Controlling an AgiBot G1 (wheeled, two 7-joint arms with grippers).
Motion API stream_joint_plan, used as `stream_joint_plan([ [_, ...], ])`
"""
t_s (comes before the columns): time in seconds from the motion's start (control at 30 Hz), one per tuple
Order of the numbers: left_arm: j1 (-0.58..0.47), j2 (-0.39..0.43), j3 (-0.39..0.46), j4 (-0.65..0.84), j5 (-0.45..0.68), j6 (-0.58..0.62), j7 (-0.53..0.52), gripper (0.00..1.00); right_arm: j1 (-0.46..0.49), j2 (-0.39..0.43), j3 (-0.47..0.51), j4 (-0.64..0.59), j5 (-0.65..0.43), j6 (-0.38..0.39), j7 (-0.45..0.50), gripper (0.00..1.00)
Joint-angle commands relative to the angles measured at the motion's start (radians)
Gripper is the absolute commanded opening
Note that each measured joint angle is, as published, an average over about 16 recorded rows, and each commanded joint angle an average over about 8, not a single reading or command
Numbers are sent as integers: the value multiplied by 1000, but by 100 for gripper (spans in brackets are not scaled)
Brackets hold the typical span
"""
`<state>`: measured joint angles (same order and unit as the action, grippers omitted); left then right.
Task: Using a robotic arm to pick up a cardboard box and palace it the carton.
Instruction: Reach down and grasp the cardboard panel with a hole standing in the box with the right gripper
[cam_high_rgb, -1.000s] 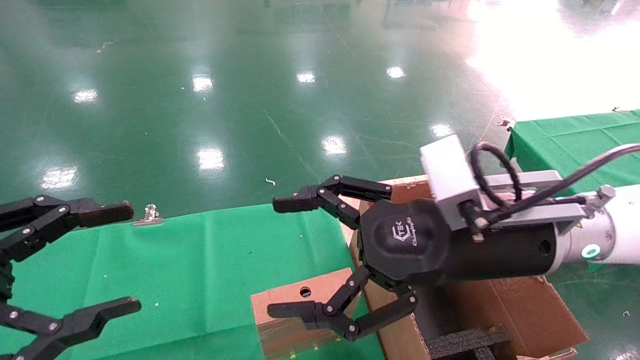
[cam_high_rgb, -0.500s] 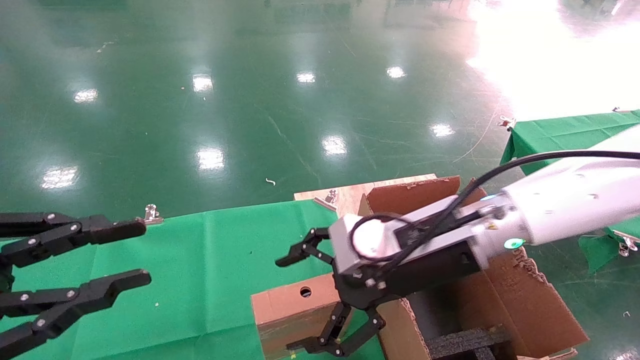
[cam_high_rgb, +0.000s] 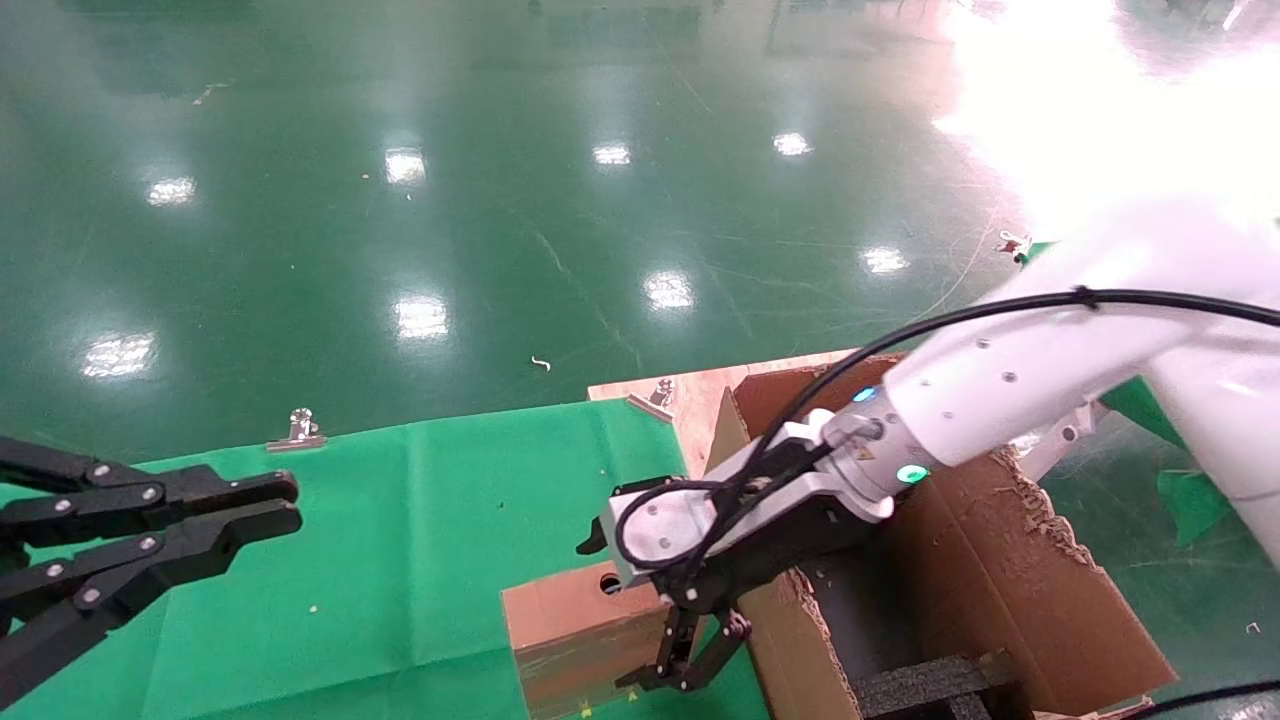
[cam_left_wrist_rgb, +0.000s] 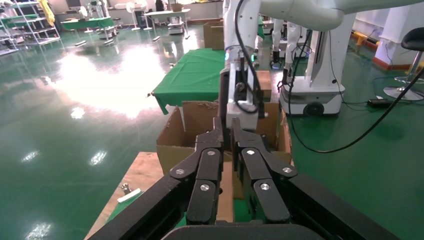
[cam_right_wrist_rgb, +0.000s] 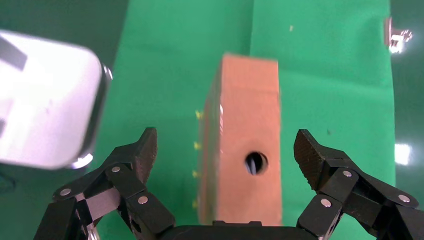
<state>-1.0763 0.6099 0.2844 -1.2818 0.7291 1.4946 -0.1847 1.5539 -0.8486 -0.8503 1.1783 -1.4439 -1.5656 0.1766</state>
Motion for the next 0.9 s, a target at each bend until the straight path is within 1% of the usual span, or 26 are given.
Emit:
stream_joint_plan([
  [0.03,0,0,0,0,0,0,0,0,20,-22,-26,-9,-38,2,-2,100],
  [0.07,0,0,0,0,0,0,0,0,28,-31,-36,-13,-52,2,-2,100],
  [0.1,0,0,0,0,0,0,0,3,36,-39,-46,-17,-66,2,-2,100],
  [0.33,0,0,1,0,-1,0,0,89,75,-86,-112,-28,-133,0,-19,100],
  [0.37,0,0,1,0,-1,0,0,99,78,-90,-119,-28,-138,1,-22,100],
  [0.4,0,0,1,0,-1,0,0,100,81,-95,-126,-28,-142,1,-26,100],
  [0.43,0,0,1,0,-1,0,0,100,83,-98,-132,-27,-146,2,-30,96],
  [0.47,0,0,1,0,-1,0,1,100,86,-100,-137,-26,-148,2,-32,88],
  [0.67,0,-1,1,0,-1,-1,1,100,94,-114,-163,-28,-163,2,-42,13],
  [0.7,0,-1,1,0,-1,-1,1,100,94,-115,-165,-29,-164,2,-42,4],
  [0.73,0,-1,1,0,-1,-1,1,100,95,-117,-167,-29,-166,2,-42,0],
  [0.9,0,-1,1,0,-1,-1,1,100,93,-114,-163,-28,-163,2,-42,0],
])
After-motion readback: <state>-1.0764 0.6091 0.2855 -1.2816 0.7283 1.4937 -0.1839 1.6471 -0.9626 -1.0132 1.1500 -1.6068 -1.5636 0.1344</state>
